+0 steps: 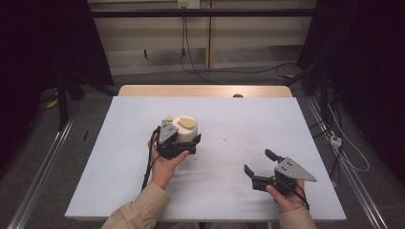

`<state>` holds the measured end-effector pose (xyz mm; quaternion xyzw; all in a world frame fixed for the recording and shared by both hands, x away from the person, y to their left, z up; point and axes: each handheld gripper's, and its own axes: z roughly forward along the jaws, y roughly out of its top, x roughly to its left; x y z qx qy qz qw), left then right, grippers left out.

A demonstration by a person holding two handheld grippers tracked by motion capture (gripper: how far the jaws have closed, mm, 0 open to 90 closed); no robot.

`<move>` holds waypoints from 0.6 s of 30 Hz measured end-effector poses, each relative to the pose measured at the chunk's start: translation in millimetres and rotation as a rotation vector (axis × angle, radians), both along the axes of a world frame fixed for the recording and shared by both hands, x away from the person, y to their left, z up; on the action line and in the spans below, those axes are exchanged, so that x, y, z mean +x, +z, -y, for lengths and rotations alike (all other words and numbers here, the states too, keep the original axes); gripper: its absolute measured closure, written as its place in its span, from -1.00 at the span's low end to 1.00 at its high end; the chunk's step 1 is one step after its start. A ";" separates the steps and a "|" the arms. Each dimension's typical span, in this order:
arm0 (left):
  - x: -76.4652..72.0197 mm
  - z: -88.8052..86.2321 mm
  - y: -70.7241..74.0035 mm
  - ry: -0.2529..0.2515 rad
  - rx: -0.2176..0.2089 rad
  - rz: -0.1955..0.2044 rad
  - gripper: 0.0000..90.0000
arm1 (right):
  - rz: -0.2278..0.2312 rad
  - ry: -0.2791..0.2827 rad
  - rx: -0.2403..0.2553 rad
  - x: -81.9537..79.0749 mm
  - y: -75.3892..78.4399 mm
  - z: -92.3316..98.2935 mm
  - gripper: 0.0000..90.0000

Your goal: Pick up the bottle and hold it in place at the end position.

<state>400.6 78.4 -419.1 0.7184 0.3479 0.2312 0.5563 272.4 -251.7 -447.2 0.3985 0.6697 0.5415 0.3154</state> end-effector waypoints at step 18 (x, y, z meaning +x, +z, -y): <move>10.1 15.9 4.6 -0.001 -0.012 -0.005 -0.88 | 0.006 0.009 -0.008 -0.4 1.5 -1.6 -0.86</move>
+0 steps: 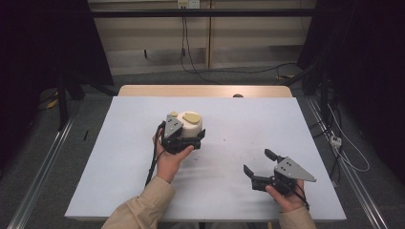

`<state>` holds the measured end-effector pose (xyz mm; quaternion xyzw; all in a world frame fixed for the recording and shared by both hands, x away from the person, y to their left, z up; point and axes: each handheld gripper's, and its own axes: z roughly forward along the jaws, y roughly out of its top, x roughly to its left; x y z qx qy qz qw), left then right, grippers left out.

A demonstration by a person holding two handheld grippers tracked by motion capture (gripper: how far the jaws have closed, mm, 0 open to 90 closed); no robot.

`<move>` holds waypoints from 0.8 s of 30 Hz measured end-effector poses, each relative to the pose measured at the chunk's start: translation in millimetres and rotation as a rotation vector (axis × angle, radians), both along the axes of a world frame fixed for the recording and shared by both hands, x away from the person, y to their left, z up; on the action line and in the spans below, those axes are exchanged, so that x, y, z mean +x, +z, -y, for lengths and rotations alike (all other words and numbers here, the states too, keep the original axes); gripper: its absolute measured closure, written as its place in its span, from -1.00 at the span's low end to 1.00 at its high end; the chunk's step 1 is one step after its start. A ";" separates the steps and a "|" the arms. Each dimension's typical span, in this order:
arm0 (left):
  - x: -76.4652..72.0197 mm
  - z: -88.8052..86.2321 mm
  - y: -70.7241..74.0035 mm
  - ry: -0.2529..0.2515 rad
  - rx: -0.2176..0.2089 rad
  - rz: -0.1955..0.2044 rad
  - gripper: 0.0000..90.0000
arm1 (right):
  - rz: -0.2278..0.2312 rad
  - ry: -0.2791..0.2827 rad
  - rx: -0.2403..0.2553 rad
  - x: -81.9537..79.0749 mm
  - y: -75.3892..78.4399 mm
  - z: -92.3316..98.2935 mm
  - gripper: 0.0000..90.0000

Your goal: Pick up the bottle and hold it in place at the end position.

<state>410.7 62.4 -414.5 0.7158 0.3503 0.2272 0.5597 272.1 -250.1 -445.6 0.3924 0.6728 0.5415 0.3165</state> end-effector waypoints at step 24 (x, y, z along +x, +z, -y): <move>16.4 15.4 -13.9 0.027 -0.021 -0.024 -0.88 | 0.009 0.003 0.009 -0.9 1.6 -0.3 -0.87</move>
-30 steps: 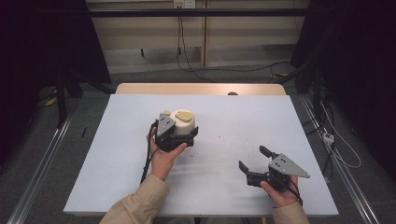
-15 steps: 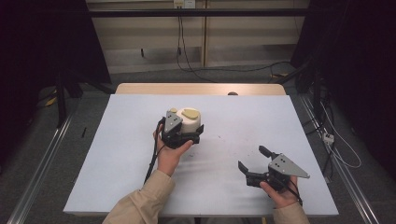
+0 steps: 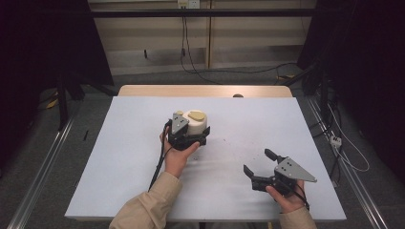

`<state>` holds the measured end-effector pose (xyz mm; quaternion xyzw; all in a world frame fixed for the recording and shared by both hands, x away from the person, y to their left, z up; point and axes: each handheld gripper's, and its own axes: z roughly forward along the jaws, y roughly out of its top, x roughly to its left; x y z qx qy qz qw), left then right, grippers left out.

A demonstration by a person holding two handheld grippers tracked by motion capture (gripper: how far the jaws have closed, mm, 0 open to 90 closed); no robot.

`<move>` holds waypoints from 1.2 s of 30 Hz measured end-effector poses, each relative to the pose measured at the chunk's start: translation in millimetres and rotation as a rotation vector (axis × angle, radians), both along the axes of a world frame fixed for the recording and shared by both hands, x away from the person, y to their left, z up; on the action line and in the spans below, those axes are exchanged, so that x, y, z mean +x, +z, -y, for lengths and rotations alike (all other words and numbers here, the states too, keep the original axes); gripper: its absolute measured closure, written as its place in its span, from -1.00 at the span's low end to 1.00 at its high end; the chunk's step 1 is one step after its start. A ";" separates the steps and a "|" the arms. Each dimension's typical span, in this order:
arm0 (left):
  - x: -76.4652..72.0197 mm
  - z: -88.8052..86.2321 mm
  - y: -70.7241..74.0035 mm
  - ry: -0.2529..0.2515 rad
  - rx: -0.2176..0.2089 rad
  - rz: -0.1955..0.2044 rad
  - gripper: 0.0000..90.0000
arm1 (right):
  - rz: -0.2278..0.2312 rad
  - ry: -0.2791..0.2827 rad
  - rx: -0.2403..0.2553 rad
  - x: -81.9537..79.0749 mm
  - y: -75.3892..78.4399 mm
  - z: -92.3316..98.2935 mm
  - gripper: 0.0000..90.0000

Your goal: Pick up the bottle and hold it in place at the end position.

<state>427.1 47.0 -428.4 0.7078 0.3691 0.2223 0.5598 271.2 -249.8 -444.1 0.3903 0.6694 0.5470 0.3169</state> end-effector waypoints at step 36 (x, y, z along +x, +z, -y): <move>16.3 13.4 -6.6 0.017 0.030 -0.003 -0.88 | -0.006 0.002 0.018 -0.5 0.6 0.5 -0.86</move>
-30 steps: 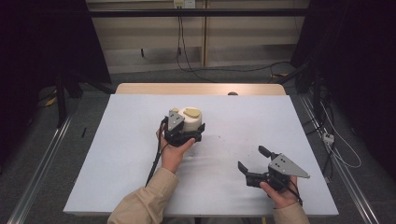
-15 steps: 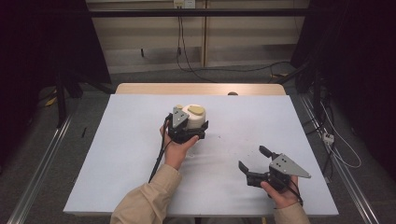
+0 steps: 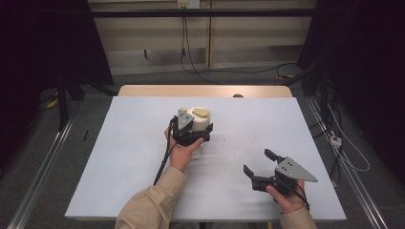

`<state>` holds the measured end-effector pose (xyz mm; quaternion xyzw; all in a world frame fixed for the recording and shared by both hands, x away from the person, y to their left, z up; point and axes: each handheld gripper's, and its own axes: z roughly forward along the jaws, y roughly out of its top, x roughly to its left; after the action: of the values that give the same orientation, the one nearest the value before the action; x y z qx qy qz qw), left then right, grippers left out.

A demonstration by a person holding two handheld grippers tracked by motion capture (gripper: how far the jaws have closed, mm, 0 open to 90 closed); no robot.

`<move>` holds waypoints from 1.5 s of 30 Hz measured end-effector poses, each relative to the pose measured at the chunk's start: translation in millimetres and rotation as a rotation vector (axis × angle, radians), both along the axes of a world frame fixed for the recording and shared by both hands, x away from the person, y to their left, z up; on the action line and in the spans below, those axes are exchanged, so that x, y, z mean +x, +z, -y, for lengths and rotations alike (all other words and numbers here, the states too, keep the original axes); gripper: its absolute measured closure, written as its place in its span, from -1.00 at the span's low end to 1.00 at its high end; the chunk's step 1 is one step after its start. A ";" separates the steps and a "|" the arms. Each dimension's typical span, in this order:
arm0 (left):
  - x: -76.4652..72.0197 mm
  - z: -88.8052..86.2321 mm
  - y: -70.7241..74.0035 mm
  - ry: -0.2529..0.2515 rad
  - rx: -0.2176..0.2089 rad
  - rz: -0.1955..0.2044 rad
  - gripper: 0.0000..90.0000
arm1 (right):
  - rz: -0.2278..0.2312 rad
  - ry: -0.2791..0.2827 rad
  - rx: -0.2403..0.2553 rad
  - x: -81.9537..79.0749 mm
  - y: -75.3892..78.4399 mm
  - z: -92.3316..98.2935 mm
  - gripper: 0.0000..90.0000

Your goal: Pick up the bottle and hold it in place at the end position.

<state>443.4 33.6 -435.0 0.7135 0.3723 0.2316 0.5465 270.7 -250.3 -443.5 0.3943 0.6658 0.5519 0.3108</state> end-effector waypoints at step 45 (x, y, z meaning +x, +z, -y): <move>9.6 25.0 -9.7 -0.004 0.009 -0.006 -0.88 | 0.006 0.002 0.002 -0.4 0.1 0.0 -0.86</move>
<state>453.1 8.6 -444.8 0.7172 0.3715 0.2300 0.5429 270.3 -250.3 -443.4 0.3922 0.6647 0.5541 0.3122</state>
